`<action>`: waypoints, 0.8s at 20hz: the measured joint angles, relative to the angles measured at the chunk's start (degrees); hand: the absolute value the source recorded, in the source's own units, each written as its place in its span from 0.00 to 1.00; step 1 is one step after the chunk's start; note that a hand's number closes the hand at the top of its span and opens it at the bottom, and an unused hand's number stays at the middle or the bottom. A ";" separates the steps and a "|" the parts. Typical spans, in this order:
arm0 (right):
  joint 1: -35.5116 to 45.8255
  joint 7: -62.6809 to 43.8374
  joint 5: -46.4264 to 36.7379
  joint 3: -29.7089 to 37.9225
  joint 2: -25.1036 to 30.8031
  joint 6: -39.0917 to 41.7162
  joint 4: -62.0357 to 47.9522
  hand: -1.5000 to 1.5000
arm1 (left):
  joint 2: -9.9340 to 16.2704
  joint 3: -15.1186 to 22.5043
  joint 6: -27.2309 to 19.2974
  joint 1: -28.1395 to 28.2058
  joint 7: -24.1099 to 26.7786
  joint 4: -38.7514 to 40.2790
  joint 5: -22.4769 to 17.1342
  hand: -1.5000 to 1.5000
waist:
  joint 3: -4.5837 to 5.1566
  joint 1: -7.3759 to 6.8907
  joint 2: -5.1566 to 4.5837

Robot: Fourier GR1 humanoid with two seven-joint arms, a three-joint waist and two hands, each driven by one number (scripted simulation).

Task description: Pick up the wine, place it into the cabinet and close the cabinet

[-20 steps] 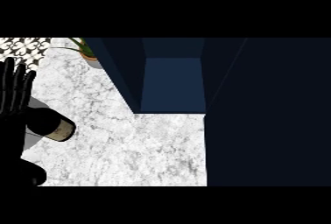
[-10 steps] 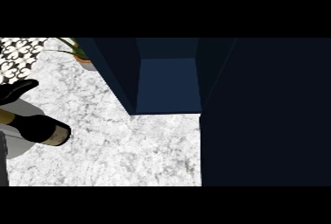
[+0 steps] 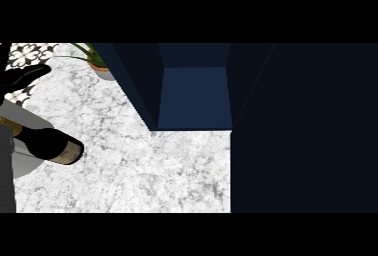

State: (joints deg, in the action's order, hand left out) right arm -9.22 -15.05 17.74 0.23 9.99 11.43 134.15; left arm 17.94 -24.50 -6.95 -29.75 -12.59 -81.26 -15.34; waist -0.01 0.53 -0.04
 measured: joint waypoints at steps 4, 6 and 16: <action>-1.21 -0.77 -0.19 0.16 -0.76 0.71 1.48 0.00 | 0.63 0.78 -1.08 -0.54 0.55 1.03 -0.31 0.00 | 0.01 -0.11 0.05; -0.88 -1.94 0.02 1.08 -0.27 1.14 1.76 0.00 | 0.19 1.64 -1.85 -0.67 1.53 1.75 0.04 0.00 | 0.00 -0.12 0.06; 1.79 -4.76 -0.22 1.16 -1.88 0.89 1.52 0.00 | 0.50 4.34 -5.27 1.59 -0.65 -2.18 0.47 0.00 | 0.01 -0.35 0.09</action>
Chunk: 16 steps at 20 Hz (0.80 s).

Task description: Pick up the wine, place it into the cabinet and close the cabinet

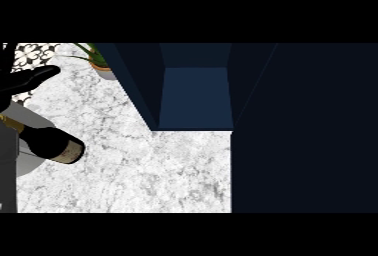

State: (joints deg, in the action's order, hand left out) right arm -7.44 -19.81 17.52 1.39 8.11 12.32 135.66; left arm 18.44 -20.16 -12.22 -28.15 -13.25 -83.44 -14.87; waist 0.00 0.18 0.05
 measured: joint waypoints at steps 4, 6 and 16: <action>1.01 -1.10 -0.23 -0.02 -0.37 -0.11 0.15 0.00 | 0.35 0.25 -0.74 1.63 -0.26 -0.56 0.26 0.00 | 0.00 -0.01 -0.01; 0.59 -0.77 -1.09 -1.11 -1.31 -0.36 0.10 0.00 | 0.19 0.29 -0.76 3.85 -0.21 -2.00 0.32 0.00 | -0.01 -0.06 0.01; 1.51 -1.74 -0.95 0.59 -1.22 0.62 0.38 0.00 | 1.71 -1.88 -0.33 10.80 -0.58 -5.35 -0.24 0.00 | 0.00 -0.11 0.01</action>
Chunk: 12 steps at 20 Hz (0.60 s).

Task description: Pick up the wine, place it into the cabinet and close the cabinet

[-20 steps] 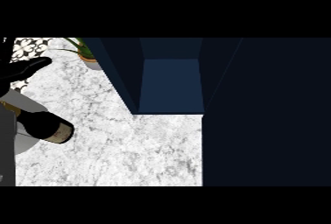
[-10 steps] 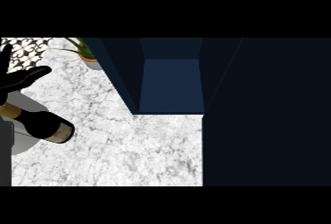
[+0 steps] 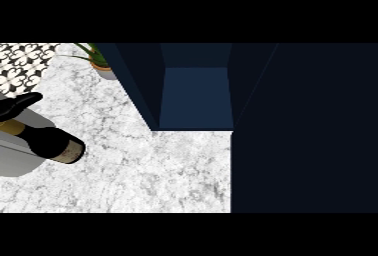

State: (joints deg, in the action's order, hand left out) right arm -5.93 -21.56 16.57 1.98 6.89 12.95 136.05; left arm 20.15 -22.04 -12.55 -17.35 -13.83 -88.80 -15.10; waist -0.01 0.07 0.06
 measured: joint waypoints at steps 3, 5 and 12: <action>1.30 -0.21 -0.47 -0.12 -0.60 -0.37 -0.85 0.00 | 0.32 -0.78 1.46 1.48 2.15 0.24 -0.46 0.00 | -0.16 -0.04 0.09; 1.20 -1.17 -0.62 -0.70 -0.82 -0.66 0.03 0.00 | -0.36 -0.71 1.67 3.97 2.02 -1.14 -0.50 0.00 | -0.11 -0.08 0.07; -0.23 -0.23 -0.03 0.39 -0.61 0.73 -0.22 0.00 | 0.00 -1.60 6.47 6.02 7.64 1.84 -1.79 0.00 | -0.70 0.29 0.27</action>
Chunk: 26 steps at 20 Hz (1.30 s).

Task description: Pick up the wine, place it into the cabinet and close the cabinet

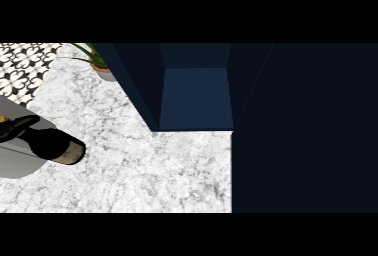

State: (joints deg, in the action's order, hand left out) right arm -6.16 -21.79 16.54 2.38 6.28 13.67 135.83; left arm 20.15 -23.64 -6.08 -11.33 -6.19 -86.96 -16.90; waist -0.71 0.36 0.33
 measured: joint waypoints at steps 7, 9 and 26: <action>0.39 -0.15 1.06 -0.21 -0.14 0.06 0.02 0.00 | -0.50 0.02 1.57 0.78 3.36 2.24 0.05 0.00 | -0.36 0.12 0.18; 0.28 -0.02 0.98 -0.44 -0.27 0.03 -0.03 0.00 | -0.36 0.16 2.66 1.19 4.24 2.52 -0.15 0.00 | -0.44 0.14 0.18; 2.05 -1.32 -0.26 -1.88 -0.27 -1.18 0.15 0.00 | -1.72 0.71 7.98 3.76 12.82 9.58 -0.32 0.00 | -0.74 0.38 0.25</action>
State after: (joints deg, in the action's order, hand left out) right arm -4.11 -23.11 16.28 0.49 6.01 12.50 135.98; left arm 18.44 -22.93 1.90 -7.57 6.63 -77.38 -17.22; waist -1.45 0.74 0.58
